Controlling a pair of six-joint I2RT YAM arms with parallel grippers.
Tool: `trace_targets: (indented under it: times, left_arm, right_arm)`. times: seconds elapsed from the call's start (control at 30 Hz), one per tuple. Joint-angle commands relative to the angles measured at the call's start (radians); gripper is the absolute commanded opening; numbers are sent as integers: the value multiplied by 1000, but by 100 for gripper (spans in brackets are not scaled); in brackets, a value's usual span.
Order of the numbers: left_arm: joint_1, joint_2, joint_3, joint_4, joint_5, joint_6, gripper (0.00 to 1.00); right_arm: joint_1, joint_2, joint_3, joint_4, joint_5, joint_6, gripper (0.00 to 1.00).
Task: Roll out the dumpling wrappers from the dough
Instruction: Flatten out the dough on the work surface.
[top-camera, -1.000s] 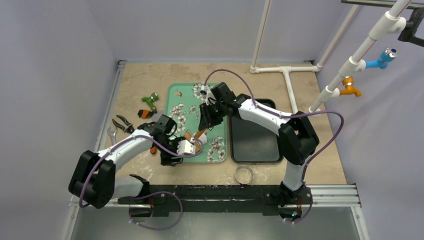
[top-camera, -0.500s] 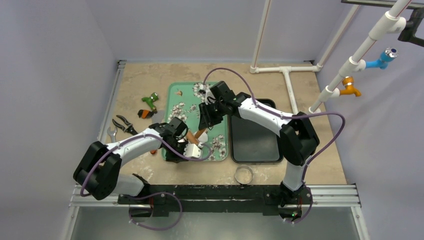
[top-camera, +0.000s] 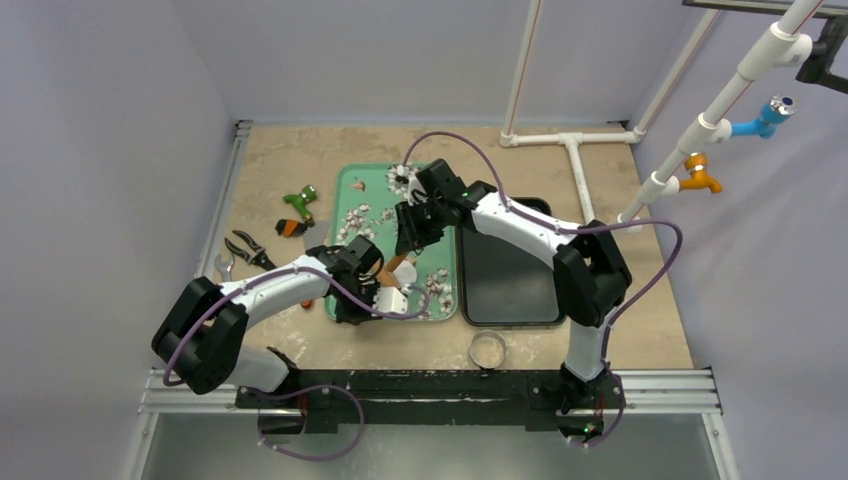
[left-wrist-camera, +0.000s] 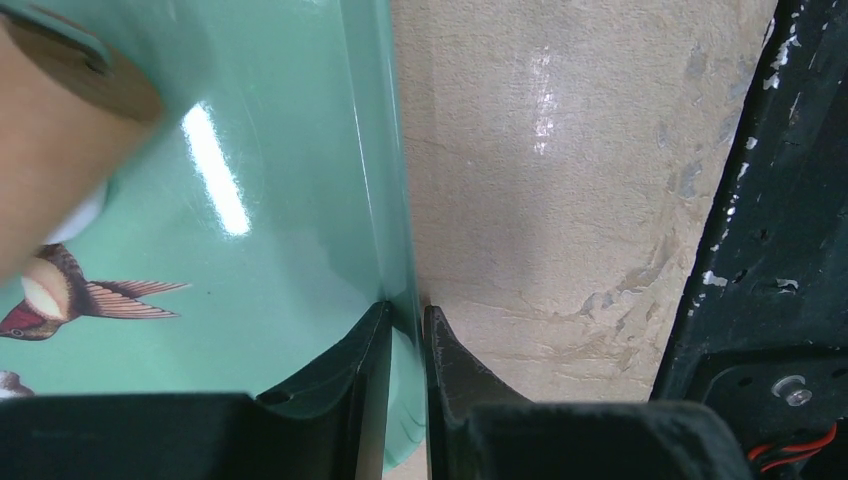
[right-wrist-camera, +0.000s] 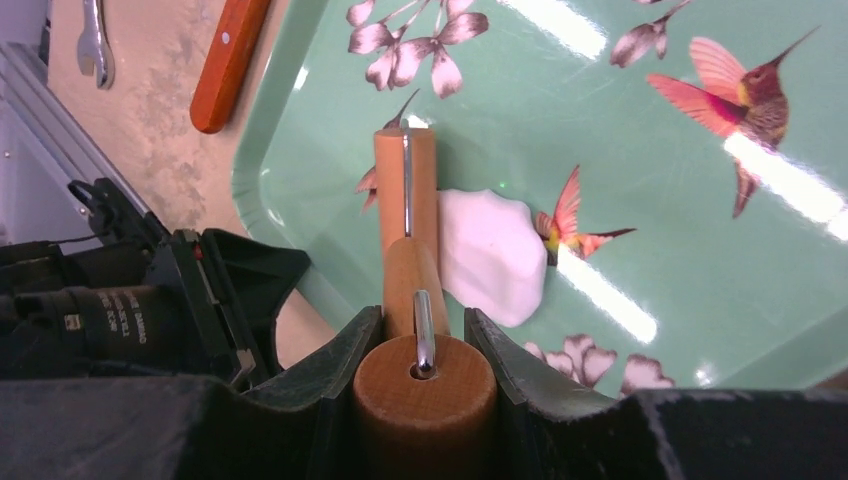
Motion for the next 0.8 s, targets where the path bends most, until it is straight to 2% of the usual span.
trace_targets:
  times: [0.0,0.37,0.53,0.63,0.77]
  left_arm:
    - [-6,28,-28,97,-4,-16,0]
    - [-27,28,-40,128,-9,-34,0]
    - [-27,21,-48,134,-8,-39,0]
    - [-27,20,-48,135,-10,-40,0]
    - [-27,30,-42,131,-14,-44,0]
  right_arm:
    - [21,43,9,43,11,17,0]
    - [68,71,39,74,-52,42,0]
    - [47,-12,93,30,-74,23,0]
    - [34,-60,125,8,-5,18,0]
    - [31,-43,168,-45,25,-5,0]
